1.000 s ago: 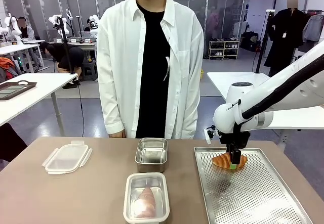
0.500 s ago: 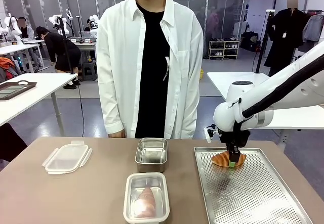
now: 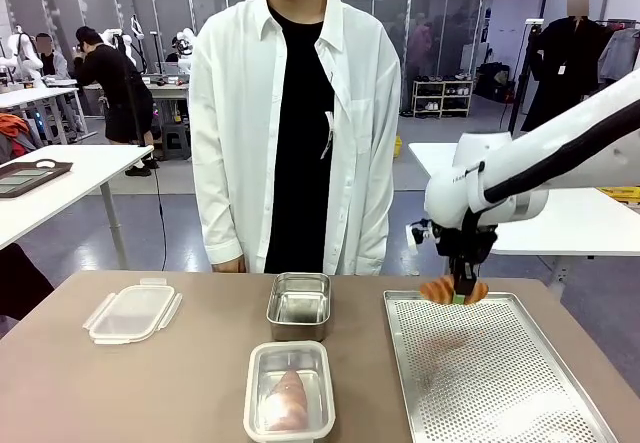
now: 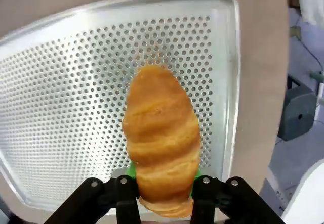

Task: Place the bread into the airtight container.
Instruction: Pick up a Butter Roll and place it into an empty Airtight Container.

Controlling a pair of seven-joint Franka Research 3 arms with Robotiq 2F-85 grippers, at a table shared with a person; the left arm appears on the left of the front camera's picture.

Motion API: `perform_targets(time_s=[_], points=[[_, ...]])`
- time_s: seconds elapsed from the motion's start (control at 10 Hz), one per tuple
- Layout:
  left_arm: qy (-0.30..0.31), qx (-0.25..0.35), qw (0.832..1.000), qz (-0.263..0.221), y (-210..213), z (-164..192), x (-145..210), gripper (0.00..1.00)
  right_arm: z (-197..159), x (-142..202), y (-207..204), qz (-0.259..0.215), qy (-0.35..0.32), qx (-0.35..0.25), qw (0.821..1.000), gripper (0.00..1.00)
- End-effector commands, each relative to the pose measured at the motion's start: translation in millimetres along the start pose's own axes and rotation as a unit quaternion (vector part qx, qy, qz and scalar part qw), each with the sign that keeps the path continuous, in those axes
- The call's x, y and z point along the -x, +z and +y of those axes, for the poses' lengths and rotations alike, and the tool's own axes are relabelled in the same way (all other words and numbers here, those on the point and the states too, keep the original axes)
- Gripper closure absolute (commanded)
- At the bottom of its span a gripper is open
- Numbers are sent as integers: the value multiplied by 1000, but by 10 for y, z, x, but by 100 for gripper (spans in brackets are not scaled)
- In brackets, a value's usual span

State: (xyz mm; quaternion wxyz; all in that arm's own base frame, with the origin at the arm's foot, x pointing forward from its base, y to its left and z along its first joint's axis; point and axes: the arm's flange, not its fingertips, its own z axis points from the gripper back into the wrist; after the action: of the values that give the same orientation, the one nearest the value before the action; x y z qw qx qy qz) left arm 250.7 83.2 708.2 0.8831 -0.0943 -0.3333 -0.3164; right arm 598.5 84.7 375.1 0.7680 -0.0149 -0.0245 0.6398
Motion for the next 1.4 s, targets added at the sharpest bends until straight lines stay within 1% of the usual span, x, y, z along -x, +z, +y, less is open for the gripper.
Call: perform_targets(time_s=[0.0,0.2,0.4,0.6,0.7,0.9,1.1,1.2,1.3], points=[[-4,1,1000,-1,15,0,-7,0,135,-142,401,-9,-26,-5,1000,63],[-4,1,1000,-1,15,0,-7,0,278,-428,753,-1,-32,1,999,63],[-4,1,1000,-1,15,0,-7,0,437,-931,880,4,-60,6,998,63],[-4,1,1000,-1,15,0,-7,0,619,-1513,866,15,-49,11,999,63],[-4,1,1000,-1,15,0,-7,0,682,-1831,824,12,-45,12,999,63],[-4,1,1000,-1,15,0,-7,0,774,-2311,700,16,-43,15,999,63],[-4,1,1000,-1,15,0,-7,0,852,-2681,543,23,-45,10,999,63],[-4,1,1000,-1,15,0,-7,0,845,-2814,457,24,-53,7,998,63],[-4,1,1000,-1,15,0,-7,0,852,-2877,419,22,-59,1,998,63]])
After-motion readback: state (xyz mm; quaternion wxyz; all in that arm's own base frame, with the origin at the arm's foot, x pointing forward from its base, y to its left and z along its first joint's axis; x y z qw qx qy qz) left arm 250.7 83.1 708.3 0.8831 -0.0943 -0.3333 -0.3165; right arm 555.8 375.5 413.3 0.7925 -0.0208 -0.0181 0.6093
